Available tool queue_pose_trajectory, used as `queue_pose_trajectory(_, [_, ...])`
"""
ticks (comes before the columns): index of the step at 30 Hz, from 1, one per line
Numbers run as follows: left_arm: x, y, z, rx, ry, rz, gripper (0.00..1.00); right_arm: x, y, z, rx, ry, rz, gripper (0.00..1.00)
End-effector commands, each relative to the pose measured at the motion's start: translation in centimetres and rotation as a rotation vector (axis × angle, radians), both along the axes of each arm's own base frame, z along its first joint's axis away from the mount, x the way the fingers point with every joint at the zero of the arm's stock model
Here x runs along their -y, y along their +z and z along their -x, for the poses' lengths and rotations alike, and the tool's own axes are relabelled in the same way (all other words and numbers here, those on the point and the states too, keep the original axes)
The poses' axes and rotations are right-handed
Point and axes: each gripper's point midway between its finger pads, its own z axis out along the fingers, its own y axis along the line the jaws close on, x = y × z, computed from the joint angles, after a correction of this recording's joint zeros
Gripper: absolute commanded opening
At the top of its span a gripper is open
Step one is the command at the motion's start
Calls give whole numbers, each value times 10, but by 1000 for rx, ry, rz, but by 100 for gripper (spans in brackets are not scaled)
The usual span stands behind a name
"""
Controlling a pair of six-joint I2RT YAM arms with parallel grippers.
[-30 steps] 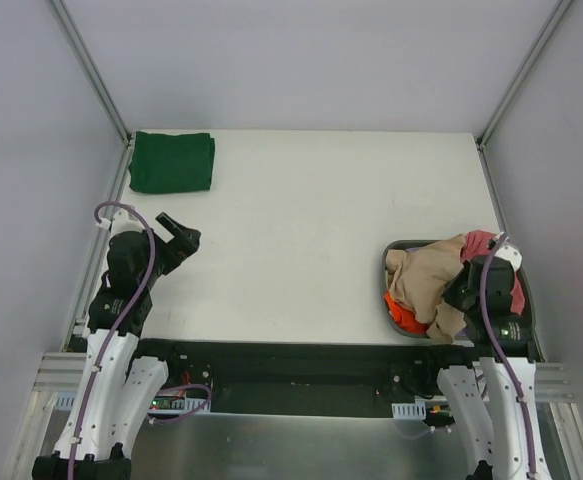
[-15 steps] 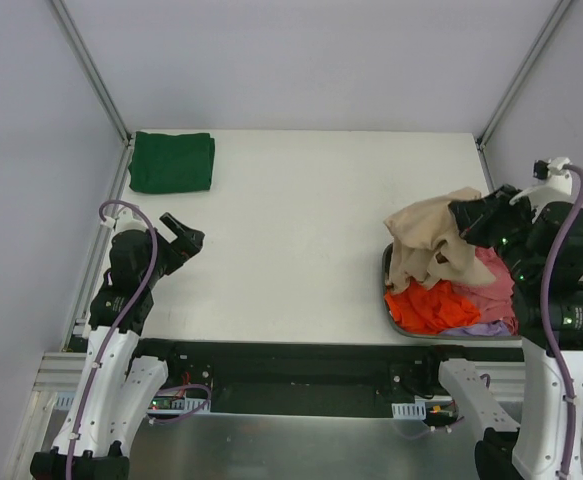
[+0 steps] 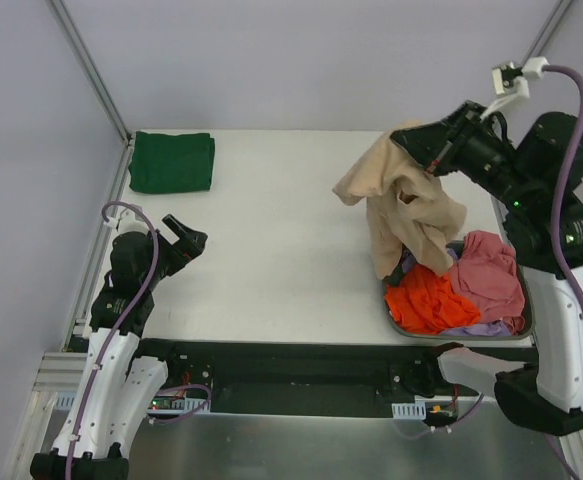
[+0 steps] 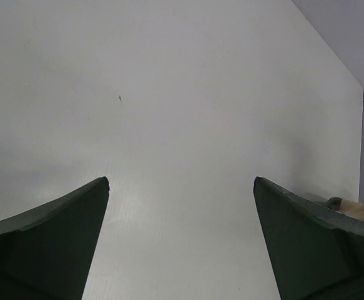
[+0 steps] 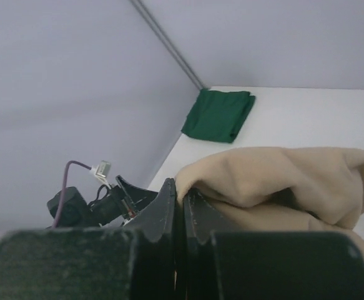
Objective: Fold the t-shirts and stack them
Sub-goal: Move the tshirt to the center of the board
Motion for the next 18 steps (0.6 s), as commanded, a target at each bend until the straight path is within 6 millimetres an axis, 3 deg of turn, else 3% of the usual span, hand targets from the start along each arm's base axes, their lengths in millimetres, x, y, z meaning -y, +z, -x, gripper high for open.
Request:
queue_pose_trajectory(1, [4, 8, -3, 51, -24, -6, 99, -41, 63, 8, 182, 115, -56, 1])
queue_pose_trajectory(8, [-1, 4, -3, 48, 0, -18, 99, -93, 122, -4, 377, 158, -149, 1])
queue_pose_trajectory(12, [-3, 6, -3, 58, 16, -20, 99, -105, 127, -9, 404, 153, -173, 1])
queue_pose_trajectory(14, [-5, 6, -2, 62, 22, -22, 99, -108, 113, -12, 382, 150, -147, 1])
queue_pose_trajectory(16, [-9, 4, -2, 64, 48, -31, 99, -104, 86, -17, 338, 120, -108, 1])
queue_pose_trajectory(18, [-13, 3, -2, 66, 67, -38, 99, -98, 28, -32, 245, 48, -35, 3])
